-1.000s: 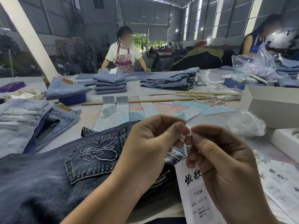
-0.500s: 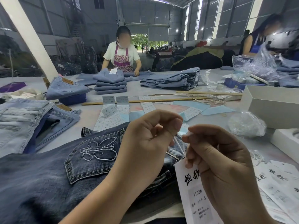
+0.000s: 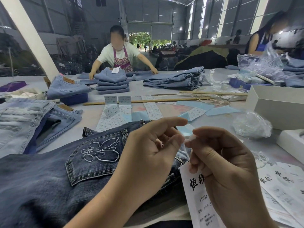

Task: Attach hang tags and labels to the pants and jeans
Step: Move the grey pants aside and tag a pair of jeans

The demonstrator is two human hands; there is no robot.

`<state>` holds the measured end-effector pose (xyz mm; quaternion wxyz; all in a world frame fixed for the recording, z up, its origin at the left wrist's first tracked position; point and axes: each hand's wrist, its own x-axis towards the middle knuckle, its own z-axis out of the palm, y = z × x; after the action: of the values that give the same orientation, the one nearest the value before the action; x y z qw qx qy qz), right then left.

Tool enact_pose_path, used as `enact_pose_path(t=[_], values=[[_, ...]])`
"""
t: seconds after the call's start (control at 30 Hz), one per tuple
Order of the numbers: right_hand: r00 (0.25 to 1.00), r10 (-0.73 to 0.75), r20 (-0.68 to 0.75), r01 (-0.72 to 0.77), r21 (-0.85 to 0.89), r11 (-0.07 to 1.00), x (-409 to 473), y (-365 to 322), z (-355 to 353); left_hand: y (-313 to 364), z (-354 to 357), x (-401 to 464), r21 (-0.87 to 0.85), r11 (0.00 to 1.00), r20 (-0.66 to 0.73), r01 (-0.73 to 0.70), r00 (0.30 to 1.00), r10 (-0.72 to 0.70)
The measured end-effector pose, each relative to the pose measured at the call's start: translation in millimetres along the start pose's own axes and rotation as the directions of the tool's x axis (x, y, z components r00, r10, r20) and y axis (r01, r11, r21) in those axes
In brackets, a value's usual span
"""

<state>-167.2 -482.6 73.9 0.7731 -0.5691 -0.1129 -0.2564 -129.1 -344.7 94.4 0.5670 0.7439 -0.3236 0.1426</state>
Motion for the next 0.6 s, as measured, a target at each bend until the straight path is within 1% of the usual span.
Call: enact_pose_path(t=[0.23,0.4,0.6], values=[[0.998,-0.035,-0.043,0.031,-0.085,0.996,-3.4,2.4,-0.6,-0.3,-0.4,-3.5,0.031,0.999,0.027,0.013,1.0,-0.013],[0.998,-0.037,-0.047,0.032,-0.113,0.993,-4.4,2.2,-0.1,-0.1,0.4,-4.0,0.044,0.999,0.039,-0.014,0.999,0.012],[0.998,-0.035,-0.06,0.028,-0.115,0.993,-5.5,2.9,0.2,-2.7,2.7,-5.9,0.045,0.999,0.03,-0.013,0.999,0.011]])
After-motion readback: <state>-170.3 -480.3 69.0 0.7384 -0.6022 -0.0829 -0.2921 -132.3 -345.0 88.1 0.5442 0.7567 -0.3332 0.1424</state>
